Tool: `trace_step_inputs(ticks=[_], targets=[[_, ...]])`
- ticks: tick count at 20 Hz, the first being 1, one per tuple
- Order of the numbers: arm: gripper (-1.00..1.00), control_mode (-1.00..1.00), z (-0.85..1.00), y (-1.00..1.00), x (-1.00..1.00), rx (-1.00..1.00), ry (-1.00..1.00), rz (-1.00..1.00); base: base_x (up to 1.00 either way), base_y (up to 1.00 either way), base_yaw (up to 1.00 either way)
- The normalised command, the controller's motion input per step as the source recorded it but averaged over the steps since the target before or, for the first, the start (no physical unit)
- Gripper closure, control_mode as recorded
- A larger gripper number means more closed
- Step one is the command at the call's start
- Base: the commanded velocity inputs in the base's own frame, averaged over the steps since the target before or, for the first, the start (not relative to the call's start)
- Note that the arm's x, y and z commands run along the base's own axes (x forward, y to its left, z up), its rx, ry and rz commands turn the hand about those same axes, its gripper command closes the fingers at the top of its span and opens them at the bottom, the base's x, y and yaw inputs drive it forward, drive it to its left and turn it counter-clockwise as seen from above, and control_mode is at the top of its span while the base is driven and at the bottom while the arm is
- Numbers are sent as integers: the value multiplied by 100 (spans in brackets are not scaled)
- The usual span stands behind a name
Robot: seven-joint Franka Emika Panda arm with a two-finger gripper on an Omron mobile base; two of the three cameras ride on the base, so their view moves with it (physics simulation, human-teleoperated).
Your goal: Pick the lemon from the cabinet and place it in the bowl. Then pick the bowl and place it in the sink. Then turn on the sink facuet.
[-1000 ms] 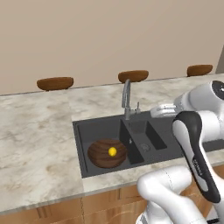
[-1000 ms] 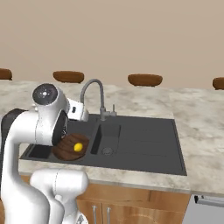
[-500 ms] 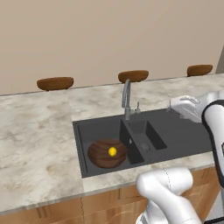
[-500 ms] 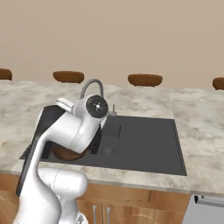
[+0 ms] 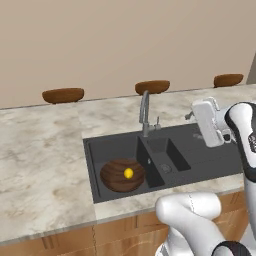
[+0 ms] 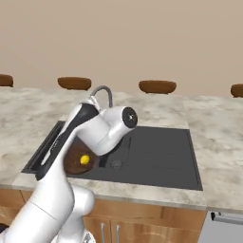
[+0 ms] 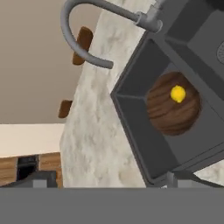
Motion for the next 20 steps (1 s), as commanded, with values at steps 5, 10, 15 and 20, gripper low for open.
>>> trace_step_inputs(ticks=[5,10,15,20], targets=[[-100,-100,-12,-35,59,48,39,-1,0,0,0],[-100,-100,-24,-4,74,26,43,-5,0,0,0],[-100,-100,-36,3,52,27,37,-13,0,0,0],[-100,-100,-36,15,35,30,42,-19,0,0,0]])
